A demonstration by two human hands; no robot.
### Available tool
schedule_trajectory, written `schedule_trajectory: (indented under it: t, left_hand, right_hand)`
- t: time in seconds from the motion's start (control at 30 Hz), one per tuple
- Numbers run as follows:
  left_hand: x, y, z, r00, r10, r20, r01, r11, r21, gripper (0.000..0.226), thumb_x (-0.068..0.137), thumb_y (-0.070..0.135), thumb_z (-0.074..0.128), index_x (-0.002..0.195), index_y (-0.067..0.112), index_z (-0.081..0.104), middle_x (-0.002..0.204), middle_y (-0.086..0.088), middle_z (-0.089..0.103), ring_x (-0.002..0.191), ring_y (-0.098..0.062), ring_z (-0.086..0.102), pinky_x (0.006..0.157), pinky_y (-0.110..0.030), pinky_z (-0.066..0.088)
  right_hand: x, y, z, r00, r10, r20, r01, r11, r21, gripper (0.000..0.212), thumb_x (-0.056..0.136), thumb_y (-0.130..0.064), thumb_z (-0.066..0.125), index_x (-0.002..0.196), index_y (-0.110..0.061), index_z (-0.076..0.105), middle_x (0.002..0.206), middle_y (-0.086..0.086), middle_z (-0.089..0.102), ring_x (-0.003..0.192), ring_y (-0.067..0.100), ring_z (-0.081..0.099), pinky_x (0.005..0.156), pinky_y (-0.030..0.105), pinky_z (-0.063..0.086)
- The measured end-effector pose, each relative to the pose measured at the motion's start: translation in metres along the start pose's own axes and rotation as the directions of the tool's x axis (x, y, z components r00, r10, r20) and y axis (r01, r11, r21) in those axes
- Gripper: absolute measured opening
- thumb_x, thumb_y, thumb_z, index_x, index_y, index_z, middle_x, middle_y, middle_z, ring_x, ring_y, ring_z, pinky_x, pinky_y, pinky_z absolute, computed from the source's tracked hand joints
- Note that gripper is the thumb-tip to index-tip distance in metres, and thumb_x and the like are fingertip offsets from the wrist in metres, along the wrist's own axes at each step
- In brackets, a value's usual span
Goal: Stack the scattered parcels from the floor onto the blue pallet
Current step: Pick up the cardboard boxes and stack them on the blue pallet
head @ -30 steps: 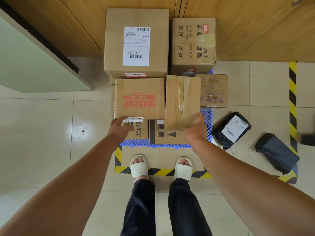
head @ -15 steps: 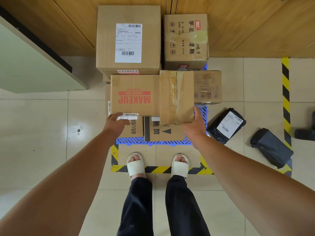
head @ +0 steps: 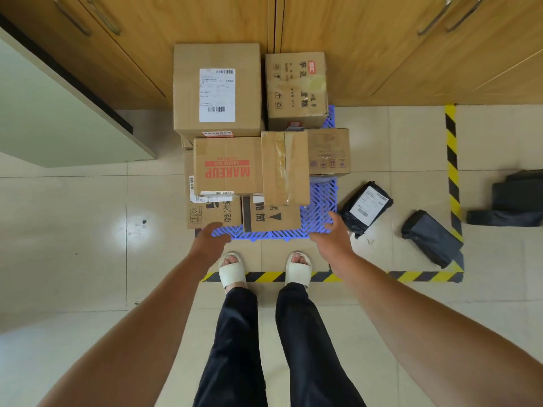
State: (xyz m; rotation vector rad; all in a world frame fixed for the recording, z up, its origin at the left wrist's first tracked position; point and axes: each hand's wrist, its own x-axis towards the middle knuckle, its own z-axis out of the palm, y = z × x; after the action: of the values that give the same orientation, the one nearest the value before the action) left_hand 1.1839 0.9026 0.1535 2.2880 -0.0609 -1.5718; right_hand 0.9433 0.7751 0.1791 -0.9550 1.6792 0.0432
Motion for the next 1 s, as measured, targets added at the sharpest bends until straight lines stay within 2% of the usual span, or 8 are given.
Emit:
schedule_trajectory:
  t: [0.1,0.23,0.4,0.53,0.6,0.73,0.83,1.0]
  left_hand:
    - [-0.061,0.002,0.006,0.997,-0.063,0.050,0.067,0.993,-0.098,0.034,0.095,0.010,0.054,0.127,0.019,0.057,0.113,-0.013,0.063,0.078,-0.024,0.054,0.073,-0.035,0.045]
    - [-0.144,0.014,0.006,0.986,-0.066,0.150,0.104,0.961,-0.258,0.032,0.098,-0.006,0.042,0.125,0.006,0.054,0.082,-0.012,0.055,0.069,-0.025,0.049,0.063,-0.032,0.038]
    - [-0.221,0.033,0.005,0.984,0.053,0.170,-0.021,0.982,-0.187,0.025,0.097,-0.003,0.051,0.117,0.009,0.060,0.088,-0.008,0.062,0.066,-0.016,0.062,0.060,-0.026,0.049]
    - [-0.260,0.058,0.006,0.967,0.136,0.215,-0.113,0.987,-0.114,0.021,0.095,0.013,0.060,0.115,0.016,0.067,0.102,-0.005,0.066,0.087,-0.020,0.064,0.076,-0.032,0.052]
    - [-0.272,0.073,0.009,0.946,0.182,0.269,-0.165,0.983,-0.083,0.018,0.094,0.018,0.062,0.111,0.020,0.068,0.102,-0.005,0.069,0.085,-0.019,0.065,0.075,-0.033,0.054]
    - [-0.297,0.105,0.031,0.889,0.269,0.369,-0.282,0.959,-0.021,0.017,0.096,0.017,0.061,0.111,0.016,0.066,0.099,-0.007,0.068,0.087,-0.022,0.064,0.076,-0.035,0.054]
    - [-0.318,0.121,0.058,0.848,0.320,0.423,-0.372,0.927,0.043,0.018,0.096,0.017,0.060,0.113,0.016,0.065,0.106,-0.009,0.066,0.097,-0.023,0.064,0.068,-0.030,0.048]
    - [-0.369,0.112,0.122,0.769,0.326,0.551,-0.463,0.877,0.127,0.018,0.096,0.012,0.056,0.110,0.014,0.066,0.096,-0.006,0.067,0.085,-0.019,0.064,0.072,-0.029,0.052]
  right_hand:
    - [-0.057,0.010,-0.027,0.998,0.064,0.013,-0.064,0.998,0.004,0.068,0.089,-0.004,0.063,0.150,-0.020,0.036,0.143,0.009,0.048,0.091,0.014,0.059,0.054,0.015,0.044]
    - [-0.120,0.013,-0.063,0.991,0.134,-0.011,-0.133,0.988,0.081,0.044,0.083,-0.002,0.064,0.123,-0.017,0.052,0.107,0.004,0.061,0.077,0.014,0.059,0.069,0.028,0.048]
    - [-0.178,0.018,-0.105,0.981,0.187,-0.053,-0.170,0.957,0.235,0.027,0.086,-0.003,0.064,0.112,-0.006,0.064,0.081,0.013,0.062,0.067,0.025,0.057,0.063,0.034,0.045]
    - [-0.231,0.002,-0.135,0.987,0.157,-0.044,-0.113,0.857,0.502,0.018,0.097,0.007,0.044,0.109,-0.001,0.053,0.070,0.014,0.048,0.058,0.025,0.045,0.055,0.028,0.032]
    - [-0.253,-0.002,-0.142,0.994,0.102,-0.048,-0.053,0.801,0.597,0.022,0.092,0.003,0.044,0.111,-0.004,0.054,0.070,0.012,0.055,0.058,0.024,0.054,0.053,0.024,0.039]
    - [-0.309,-0.002,-0.146,0.970,0.083,-0.229,0.108,0.693,0.713,0.012,0.097,-0.005,0.054,0.102,-0.009,0.064,0.093,0.012,0.068,0.087,0.028,0.065,0.074,0.033,0.049]
    - [-0.346,0.015,-0.153,0.949,0.108,-0.297,0.176,0.602,0.779,0.013,0.095,-0.001,0.054,0.097,-0.007,0.065,0.089,0.013,0.068,0.082,0.028,0.064,0.072,0.034,0.048]
    - [-0.380,0.071,-0.183,0.887,0.196,-0.419,0.281,0.490,0.825,0.015,0.094,-0.011,0.061,0.107,-0.007,0.068,0.098,0.013,0.071,0.085,0.025,0.068,0.079,0.038,0.055]
